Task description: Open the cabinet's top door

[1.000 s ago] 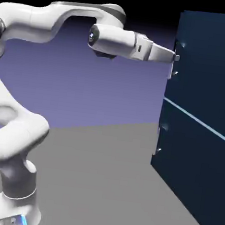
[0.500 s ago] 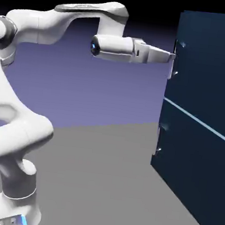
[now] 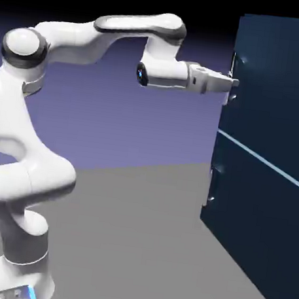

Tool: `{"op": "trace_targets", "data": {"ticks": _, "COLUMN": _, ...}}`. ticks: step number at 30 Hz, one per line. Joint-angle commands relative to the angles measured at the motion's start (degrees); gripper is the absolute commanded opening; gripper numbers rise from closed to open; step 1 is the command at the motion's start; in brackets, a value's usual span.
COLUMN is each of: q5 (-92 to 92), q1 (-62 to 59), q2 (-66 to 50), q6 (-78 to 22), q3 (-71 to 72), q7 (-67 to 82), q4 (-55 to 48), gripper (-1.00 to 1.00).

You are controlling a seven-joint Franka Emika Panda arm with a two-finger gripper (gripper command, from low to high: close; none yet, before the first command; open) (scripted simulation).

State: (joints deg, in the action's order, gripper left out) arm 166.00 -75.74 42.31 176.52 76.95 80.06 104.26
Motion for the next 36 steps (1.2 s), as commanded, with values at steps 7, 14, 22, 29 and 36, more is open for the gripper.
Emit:
{"op": "trace_targets", "data": {"ticks": 7, "q5": -0.01, "q1": 12.46, "q2": -3.77, "q6": -3.69, "q3": -8.75, "q7": 5.67, "q4": 7.96, "gripper": -1.00}}
{"op": "trace_targets", "data": {"ticks": 14, "q5": -6.55, "q1": 27.00, "q2": -4.30, "q6": -7.85, "q3": -20.02, "q7": 3.62, "q4": 17.07, "gripper": -1.00}}
{"op": "trace_targets", "data": {"ticks": 22, "q5": -17.09, "q1": 43.61, "q2": -1.42, "q6": -12.71, "q3": -34.07, "q7": -1.88, "q4": 27.94, "gripper": -1.00}}
{"op": "trace_targets", "data": {"ticks": 29, "q5": -30.67, "q1": 58.09, "q2": 5.13, "q6": -17.78, "q3": -47.87, "q7": -9.43, "q4": 38.99, "gripper": -1.00}}
{"op": "trace_targets", "data": {"ticks": 36, "q5": -48.01, "q1": 68.84, "q2": 14.83, "q6": -23.25, "q3": -61.14, "q7": -18.74, "q4": 49.32, "gripper": -1.00}}
